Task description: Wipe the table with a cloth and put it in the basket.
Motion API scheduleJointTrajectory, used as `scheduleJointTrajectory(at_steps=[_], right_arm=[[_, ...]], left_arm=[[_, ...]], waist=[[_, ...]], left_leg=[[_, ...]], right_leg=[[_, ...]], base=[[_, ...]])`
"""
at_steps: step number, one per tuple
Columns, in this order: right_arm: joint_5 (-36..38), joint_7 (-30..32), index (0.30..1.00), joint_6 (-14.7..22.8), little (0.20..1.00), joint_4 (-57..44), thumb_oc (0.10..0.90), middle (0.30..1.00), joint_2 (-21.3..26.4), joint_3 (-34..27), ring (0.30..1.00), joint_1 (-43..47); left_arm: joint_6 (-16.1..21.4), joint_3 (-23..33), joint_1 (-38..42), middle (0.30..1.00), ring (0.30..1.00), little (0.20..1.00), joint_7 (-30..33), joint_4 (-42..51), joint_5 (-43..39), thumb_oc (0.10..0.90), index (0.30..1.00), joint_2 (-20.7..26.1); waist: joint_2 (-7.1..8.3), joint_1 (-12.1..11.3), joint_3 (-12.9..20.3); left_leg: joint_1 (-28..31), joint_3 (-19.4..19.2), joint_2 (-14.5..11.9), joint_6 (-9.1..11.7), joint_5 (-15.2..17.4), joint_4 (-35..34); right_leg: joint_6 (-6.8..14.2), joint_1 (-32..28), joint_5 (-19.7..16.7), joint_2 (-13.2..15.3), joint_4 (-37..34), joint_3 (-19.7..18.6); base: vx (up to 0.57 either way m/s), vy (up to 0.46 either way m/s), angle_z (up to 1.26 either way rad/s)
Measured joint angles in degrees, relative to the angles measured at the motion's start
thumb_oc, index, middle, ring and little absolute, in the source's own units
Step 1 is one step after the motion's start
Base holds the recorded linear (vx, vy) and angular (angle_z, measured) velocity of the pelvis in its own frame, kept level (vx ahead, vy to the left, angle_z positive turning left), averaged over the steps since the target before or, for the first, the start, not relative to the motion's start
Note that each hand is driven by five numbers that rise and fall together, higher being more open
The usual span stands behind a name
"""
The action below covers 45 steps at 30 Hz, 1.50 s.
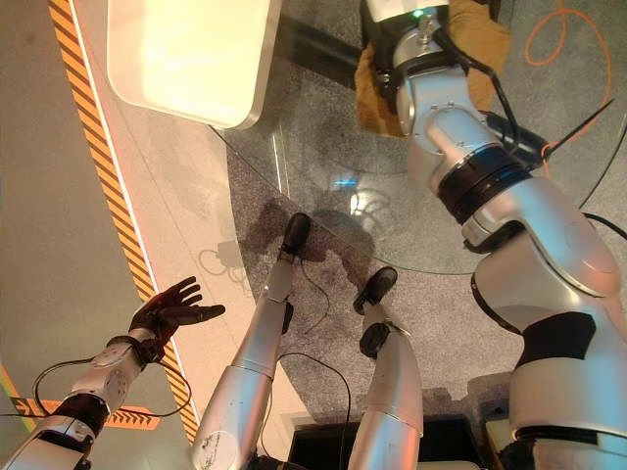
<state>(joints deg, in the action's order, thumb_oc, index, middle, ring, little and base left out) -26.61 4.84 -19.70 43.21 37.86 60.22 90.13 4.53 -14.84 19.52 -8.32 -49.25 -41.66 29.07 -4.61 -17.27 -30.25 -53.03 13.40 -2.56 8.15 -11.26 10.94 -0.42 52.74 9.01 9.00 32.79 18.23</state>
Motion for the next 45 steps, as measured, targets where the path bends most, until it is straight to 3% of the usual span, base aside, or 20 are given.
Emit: scheduleJointTrajectory(at_steps=[5, 12, 32, 45], right_arm=[[-0.4, 0.0, 0.3, 1.1, 0.2, -3.0, 0.1, 0.3, -1.5, 0.0, 0.3, 0.0], [-0.5, -0.1, 0.3, 1.6, 0.2, -4.9, 0.1, 0.3, -4.7, 0.1, 0.3, 0.0], [-2.7, -1.3, 0.3, 0.9, 0.2, -5.7, 0.1, 0.3, -5.0, 0.7, 0.3, 0.0], [0.8, 7.0, 0.3, -0.3, 0.2, 9.7, 0.1, 0.3, -6.4, 1.6, 0.3, 3.0]], left_arm=[[0.1, 0.0, -0.1, 0.9, 0.9, 0.9, 0.0, 0.7, 0.0, 0.8, 0.9, 0.0], [0.8, 0.0, -0.7, 0.9, 0.9, 0.9, -0.1, 0.8, 0.1, 0.8, 0.9, 0.0], [0.9, 0.0, -1.0, 0.9, 0.9, 0.9, -0.3, 0.8, 0.8, 0.8, 0.9, 0.0], [1.1, -0.2, -1.2, 0.9, 0.9, 0.9, -2.3, 1.0, 0.8, 0.8, 0.9, 0.3]], waist=[[-0.01, -1.4, 0.0], [0.0, -1.4, 0.0], [0.01, -1.4, 0.0], [0.15, -2.3, 0.1]], left_leg=[[-0.1, 0.5, 0.2, 0.2, 0.1, -0.1], [-0.2, 1.1, 0.6, 0.2, 0.1, -0.2], [-0.2, 1.4, 1.0, 0.1, 0.1, 0.0], [-1.4, 2.1, 1.4, -0.2, -0.2, 0.1]], right_leg=[[0.0, 0.0, 0.3, 0.2, 0.0, 0.5], [0.3, -0.3, 0.5, 0.5, -0.1, 0.9], [0.5, -0.8, 0.7, 1.0, -0.1, 1.5], [1.2, -0.6, 0.4, 1.4, -0.7, 1.9]], base=[[0.0, 0.0, 0.04], [0.0, -0.002, 0.02], [0.0, -0.002, 0.01], [0.0, -0.005, 0.02]])
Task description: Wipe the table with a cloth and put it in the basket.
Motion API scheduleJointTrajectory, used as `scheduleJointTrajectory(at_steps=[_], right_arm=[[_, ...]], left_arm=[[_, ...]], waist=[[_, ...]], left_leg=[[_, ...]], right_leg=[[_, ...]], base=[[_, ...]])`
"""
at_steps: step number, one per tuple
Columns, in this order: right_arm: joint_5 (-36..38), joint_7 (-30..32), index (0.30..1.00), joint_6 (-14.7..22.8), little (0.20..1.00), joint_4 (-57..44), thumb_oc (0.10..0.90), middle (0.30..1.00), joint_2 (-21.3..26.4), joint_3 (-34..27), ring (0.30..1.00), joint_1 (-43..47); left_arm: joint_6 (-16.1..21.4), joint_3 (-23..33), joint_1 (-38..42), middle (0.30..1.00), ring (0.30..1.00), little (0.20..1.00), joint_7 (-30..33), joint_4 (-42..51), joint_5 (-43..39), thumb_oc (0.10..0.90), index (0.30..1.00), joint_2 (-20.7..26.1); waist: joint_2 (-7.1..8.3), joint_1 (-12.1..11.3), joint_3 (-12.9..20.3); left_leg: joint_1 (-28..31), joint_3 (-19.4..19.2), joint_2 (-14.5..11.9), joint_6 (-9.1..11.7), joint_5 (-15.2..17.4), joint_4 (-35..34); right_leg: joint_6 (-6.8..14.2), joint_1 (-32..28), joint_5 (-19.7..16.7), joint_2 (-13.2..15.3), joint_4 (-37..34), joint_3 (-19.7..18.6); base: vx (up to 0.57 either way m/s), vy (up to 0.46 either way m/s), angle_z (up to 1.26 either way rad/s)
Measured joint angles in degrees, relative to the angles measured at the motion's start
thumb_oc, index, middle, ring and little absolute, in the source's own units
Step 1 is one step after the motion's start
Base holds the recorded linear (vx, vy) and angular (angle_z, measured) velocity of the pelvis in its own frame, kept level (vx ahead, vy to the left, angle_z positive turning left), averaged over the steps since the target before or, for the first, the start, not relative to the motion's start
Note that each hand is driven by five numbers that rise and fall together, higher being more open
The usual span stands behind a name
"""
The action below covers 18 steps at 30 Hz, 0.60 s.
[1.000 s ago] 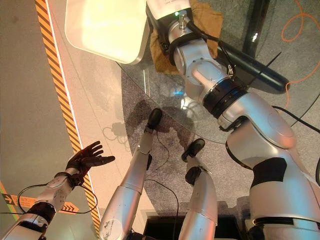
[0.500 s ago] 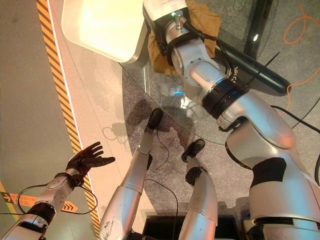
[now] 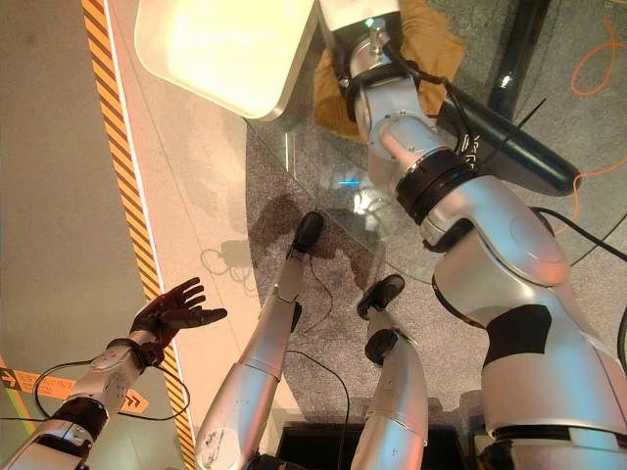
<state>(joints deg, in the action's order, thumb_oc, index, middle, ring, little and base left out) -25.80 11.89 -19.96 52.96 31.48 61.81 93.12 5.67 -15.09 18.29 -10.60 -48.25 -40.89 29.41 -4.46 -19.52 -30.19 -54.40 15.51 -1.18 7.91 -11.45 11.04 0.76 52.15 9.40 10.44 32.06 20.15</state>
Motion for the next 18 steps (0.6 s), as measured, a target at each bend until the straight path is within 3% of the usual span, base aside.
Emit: scheduleJointTrajectory(at_steps=[9, 18], right_arm=[[1.2, 3.3, 0.3, -0.3, 0.2, 3.5, 0.1, 0.3, 2.8, -0.1, 0.3, 1.1], [5.0, 4.7, 0.3, -5.3, 0.2, 5.2, 0.1, 0.3, 6.6, -0.7, 0.3, 1.1]], left_arm=[[0.1, 0.0, -0.1, 0.9, 0.9, 0.9, -0.3, 0.1, -1.2, 0.8, 0.9, 1.8], [-0.2, 0.0, -0.1, 0.9, 0.9, 0.9, -1.5, 0.0, -2.4, 0.8, 0.9, 4.3]], waist=[[0.63, 1.0, 0.1], [2.06, 2.6, 0.0]], left_leg=[[-0.8, -0.2, 1.2, -0.7, -0.5, 0.0], [-0.9, -0.9, 1.6, -1.5, -0.6, -0.1]], right_leg=[[1.0, 0.5, -0.7, 1.1, -0.4, -0.1], [1.7, 0.4, -1.8, 1.3, -1.6, -0.7]], base=[[0.0, 0.008, 0.02], [0.0, -0.013, -0.02]])
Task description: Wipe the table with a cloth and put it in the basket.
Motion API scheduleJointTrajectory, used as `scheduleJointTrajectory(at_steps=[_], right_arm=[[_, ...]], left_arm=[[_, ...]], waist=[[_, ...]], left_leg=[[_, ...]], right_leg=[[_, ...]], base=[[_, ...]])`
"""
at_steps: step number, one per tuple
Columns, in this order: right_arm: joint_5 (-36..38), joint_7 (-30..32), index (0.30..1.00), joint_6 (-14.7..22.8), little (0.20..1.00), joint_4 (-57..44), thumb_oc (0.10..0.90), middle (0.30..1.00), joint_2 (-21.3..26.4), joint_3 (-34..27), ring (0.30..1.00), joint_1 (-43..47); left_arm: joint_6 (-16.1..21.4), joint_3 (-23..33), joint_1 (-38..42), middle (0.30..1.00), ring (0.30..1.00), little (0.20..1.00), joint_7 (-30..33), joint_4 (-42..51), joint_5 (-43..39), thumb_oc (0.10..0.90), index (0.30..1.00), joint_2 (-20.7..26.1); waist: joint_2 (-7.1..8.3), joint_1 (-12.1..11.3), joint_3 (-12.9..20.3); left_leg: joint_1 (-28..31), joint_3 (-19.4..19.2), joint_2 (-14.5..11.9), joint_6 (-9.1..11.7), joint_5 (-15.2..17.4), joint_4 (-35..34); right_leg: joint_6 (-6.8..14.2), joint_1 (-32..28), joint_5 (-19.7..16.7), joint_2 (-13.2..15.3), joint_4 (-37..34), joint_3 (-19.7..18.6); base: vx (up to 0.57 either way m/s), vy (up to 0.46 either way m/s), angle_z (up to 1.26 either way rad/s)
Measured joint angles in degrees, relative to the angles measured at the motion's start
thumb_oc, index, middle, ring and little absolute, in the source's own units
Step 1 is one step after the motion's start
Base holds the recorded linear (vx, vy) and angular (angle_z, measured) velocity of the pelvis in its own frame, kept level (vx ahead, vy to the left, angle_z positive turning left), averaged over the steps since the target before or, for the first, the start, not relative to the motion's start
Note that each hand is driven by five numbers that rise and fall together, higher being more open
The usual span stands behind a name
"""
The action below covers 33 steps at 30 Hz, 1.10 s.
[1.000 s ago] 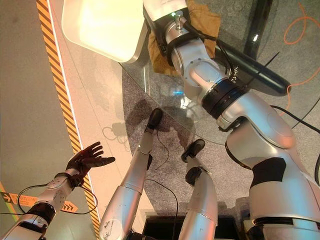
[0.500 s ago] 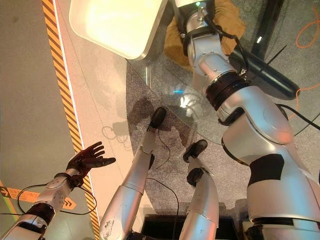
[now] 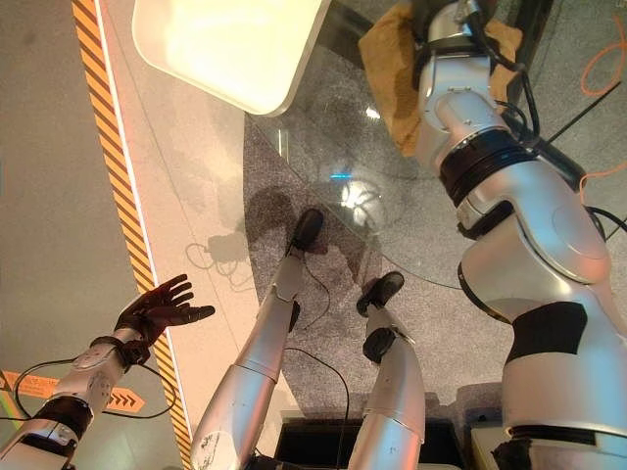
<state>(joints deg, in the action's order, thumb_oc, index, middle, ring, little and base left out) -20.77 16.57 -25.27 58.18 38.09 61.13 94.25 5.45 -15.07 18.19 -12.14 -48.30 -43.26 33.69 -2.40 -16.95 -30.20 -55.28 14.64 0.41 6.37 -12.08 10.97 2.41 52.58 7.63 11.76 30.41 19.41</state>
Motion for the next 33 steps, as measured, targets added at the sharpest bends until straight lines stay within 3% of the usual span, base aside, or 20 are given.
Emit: scheduleJointTrajectory(at_steps=[16, 33], right_arm=[[7.4, 1.3, 0.3, -3.0, 0.2, 4.6, 0.1, 0.3, 2.7, -4.4, 0.3, -0.4], [12.0, 5.5, 0.3, -5.4, 0.2, 8.3, 0.1, 0.3, 7.9, -7.4, 0.3, -0.7]], left_arm=[[-0.1, 0.1, 0.0, 0.9, 0.9, 0.9, -0.8, -0.4, -1.1, 0.8, 0.9, 2.3], [-0.4, 0.1, 0.4, 0.9, 0.9, 0.9, -0.6, -1.2, -2.3, 0.8, 0.9, 2.6]], waist=[[0.19, 4.6, 0.0], [0.16, 6.3, 0.0]], left_leg=[[1.8, -3.6, -0.5, -0.9, 0.0, 0.0], [2.3, -6.4, -1.3, -1.6, 0.0, -1.1]], right_leg=[[0.5, -0.6, -2.2, -0.6, -1.8, -3.4], [0.5, 0.3, -3.3, -1.8, -3.0, -5.8]], base=[[-0.02, -0.026, -0.08], [-0.01, -0.002, -0.06]])
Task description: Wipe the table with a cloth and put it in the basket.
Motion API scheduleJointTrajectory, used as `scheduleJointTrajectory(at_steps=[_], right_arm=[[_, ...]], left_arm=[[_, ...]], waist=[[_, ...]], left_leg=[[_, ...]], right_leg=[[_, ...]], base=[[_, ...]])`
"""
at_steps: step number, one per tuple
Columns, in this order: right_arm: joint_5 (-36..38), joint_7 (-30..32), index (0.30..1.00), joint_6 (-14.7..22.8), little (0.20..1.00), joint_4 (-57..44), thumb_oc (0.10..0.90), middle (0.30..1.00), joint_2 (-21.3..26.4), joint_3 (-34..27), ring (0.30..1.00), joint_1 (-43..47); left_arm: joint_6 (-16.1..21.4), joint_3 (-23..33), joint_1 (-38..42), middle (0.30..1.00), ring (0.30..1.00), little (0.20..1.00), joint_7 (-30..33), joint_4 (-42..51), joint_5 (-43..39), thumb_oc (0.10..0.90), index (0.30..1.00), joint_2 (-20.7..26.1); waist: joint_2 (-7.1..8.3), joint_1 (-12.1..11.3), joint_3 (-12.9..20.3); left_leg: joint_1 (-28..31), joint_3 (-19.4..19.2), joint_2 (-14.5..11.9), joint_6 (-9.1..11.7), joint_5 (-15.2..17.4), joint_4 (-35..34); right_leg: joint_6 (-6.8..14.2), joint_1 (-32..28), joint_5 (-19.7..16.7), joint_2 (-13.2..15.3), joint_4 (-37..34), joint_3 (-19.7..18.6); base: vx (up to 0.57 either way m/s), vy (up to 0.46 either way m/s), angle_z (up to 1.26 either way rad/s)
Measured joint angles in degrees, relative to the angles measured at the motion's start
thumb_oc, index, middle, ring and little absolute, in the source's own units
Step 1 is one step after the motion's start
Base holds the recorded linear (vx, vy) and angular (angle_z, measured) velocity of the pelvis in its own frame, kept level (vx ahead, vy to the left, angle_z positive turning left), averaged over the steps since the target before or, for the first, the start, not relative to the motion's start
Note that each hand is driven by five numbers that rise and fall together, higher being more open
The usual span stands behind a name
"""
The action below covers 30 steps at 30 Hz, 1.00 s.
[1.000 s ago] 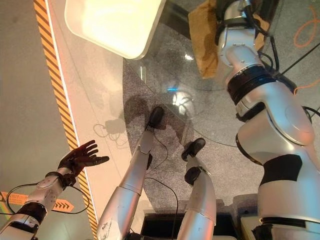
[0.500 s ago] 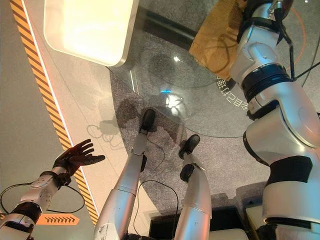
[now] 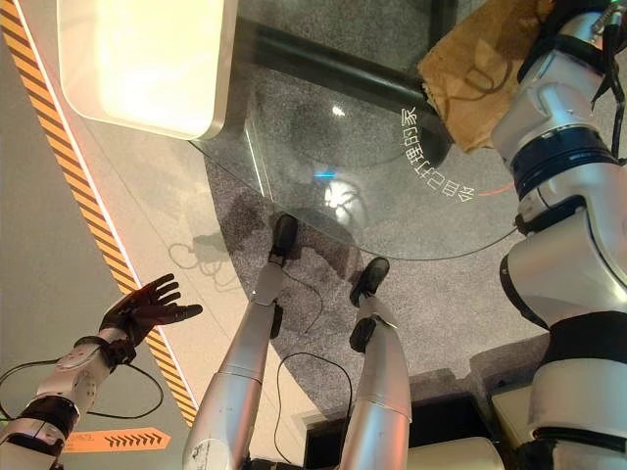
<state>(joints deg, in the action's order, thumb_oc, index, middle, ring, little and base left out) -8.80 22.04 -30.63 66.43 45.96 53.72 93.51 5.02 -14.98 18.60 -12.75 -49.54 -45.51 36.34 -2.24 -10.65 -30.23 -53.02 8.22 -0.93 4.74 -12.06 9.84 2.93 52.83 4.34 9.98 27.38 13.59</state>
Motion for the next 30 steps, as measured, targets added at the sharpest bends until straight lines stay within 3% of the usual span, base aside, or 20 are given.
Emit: scheduleJointTrajectory(at_steps=[9, 15, 23, 30], right_arm=[[2.2, 3.2, 0.3, 0.8, 0.2, -0.4, 0.1, 0.3, 0.0, -1.9, 0.3, -0.4], [1.7, 3.5, 0.3, 2.0, 0.2, -5.1, 0.1, 0.3, -0.4, 0.3, 0.3, -0.4], [-7.7, 2.0, 0.3, 3.6, 0.2, -11.5, 0.1, 0.3, -3.1, 6.6, 0.3, -0.3], [-13.9, -1.8, 0.3, 5.3, 0.2, -17.9, 0.1, 0.3, -5.9, 8.1, 0.3, -0.4]], left_arm=[[-1.5, 0.0, 0.0, 0.9, 0.9, 0.9, 0.0, -0.1, 0.0, 0.8, 0.9, 0.0], [-1.8, -0.1, 0.0, 0.9, 0.9, 0.9, 0.8, -0.1, 0.0, 0.8, 0.9, -0.1], [-1.6, -0.1, 0.0, 0.9, 0.9, 0.9, 1.0, -0.1, 0.1, 0.8, 0.9, -2.2], [-1.5, -0.1, 0.0, 0.9, 0.9, 0.9, 1.1, 0.0, 0.2, 0.8, 0.9, -3.2]], waist=[[-0.03, -0.1, 0.0], [-0.17, -0.3, 0.0], [-0.94, -1.5, 0.0], [-1.03, -2.4, 0.1]], left_leg=[[0.0, 0.0, 0.1, 0.0, 0.0, 0.0], [0.2, 0.0, 0.1, 0.1, 0.0, 0.0], [1.5, 0.0, 0.0, 0.5, -0.2, -0.9], [1.7, 0.2, -0.5, 1.3, 0.1, -0.9]], right_leg=[[0.0, 0.1, 0.0, 0.0, 0.2, 0.0], [-0.1, 0.0, 0.1, 0.0, 0.4, 0.0], [-0.3, -0.4, 0.2, 0.1, 0.9, 0.0], [-1.0, -0.2, 1.3, 0.0, 2.2, 0.2]], base=[[0.0, 0.0, 0.0], [0.0, 0.0, 0.0], [0.0, -0.001, -0.01], [0.0, -0.004, 0.02]])
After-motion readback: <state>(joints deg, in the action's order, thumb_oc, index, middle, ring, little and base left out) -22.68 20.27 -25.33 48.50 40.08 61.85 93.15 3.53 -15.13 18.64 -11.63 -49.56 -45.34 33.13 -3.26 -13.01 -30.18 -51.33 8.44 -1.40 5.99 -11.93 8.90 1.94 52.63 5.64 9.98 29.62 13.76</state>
